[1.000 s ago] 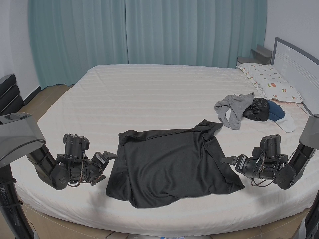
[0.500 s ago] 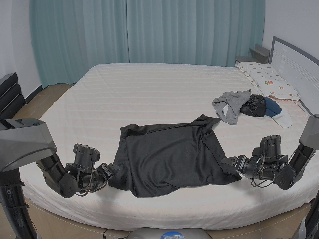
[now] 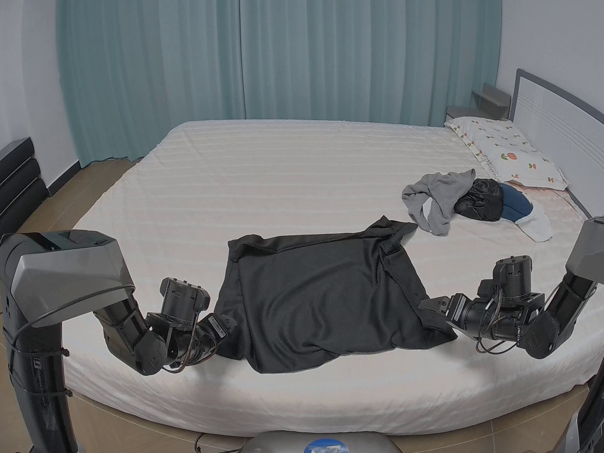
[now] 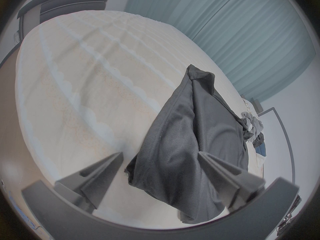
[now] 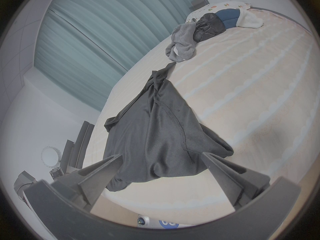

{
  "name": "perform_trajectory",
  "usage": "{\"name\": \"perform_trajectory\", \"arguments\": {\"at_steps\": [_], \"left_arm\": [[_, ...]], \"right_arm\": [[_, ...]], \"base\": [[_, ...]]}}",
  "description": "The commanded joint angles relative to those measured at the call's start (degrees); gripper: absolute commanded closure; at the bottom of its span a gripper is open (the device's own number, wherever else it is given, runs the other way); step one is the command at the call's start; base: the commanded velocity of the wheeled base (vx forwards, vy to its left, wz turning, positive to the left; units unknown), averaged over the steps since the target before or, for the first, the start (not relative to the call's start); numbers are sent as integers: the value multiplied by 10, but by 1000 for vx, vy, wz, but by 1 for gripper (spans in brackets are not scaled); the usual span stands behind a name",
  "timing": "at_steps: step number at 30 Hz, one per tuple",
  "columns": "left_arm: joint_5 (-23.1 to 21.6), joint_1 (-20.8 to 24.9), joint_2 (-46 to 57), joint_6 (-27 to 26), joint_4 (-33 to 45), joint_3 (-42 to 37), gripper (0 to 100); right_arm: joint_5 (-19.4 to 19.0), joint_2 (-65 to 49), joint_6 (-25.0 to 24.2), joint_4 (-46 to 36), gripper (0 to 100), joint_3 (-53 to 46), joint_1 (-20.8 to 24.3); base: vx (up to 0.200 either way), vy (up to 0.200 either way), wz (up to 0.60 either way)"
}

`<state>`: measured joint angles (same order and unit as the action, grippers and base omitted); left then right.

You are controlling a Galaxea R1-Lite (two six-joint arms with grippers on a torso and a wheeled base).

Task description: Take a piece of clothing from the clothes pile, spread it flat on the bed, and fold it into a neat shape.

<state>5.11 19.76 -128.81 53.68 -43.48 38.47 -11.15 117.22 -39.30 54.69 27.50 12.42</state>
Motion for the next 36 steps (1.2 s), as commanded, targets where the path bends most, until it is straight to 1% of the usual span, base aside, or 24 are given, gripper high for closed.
{"name": "perform_trajectory", "arguments": {"at_steps": [1, 7, 9, 12, 15, 19, 20, 21, 24, 28, 30, 31, 36], "left_arm": [[0, 0, -9, 0, 0, -1, 100], [0, 1, -4, 1, 2, -9, 100], [0, -1, 0, 0, 2, -18, 100], [1, -2, 15, 0, 2, -37, 100], [3, -3, 33, -1, 1, -52, 100], [2, -13, 63, -21, 8, -63, 100], [2, -13, 63, -21, 8, -63, 100], [2, -14, 72, -28, 9, -67, 100], [3, -15, 84, -36, 23, -69, 100], [3, -22, 99, -45, 48, -68, 100], [2, -23, 100, -54, 61, -68, 100], [2, -23, 97, -55, 63, -68, 100], [2, -23, 94, -59, 64, -68, 100]], "right_arm": [[1, 3, 0, 0, 0, -1, 0], [-5, 1, -2, 0, 0, 0, 2], [-12, -1, -4, 0, 0, 0, 5], [-13, 3, -8, 0, 0, 3, 11], [-14, 9, -14, 1, 0, 4, 23], [-24, 20, -20, 2, 0, 7, 48], [-24, 20, -20, 2, 0, 7, 48], [-22, 36, -25, 6, 0, 12, 61], [-19, 70, -26, 11, 0, 28, 67], [-12, 117, -25, 12, 0, 61, 66], [9, 135, -24, 8, 0, 85, 59], [13, 137, -24, 5, 0, 91, 57], [20, 154, -22, 4, 0, 113, 23]], "base": [[0, 0, 0], [0, 0, 0], [0, 0, 0], [0, 0, 0], [0, 0, 0], [0, 0, 0], [0, 0, 0], [0, 0, 0], [0, 0, 0], [0, 0, 0], [0, 0, 0], [0, 0, 0], [0, 0, 0]]}}
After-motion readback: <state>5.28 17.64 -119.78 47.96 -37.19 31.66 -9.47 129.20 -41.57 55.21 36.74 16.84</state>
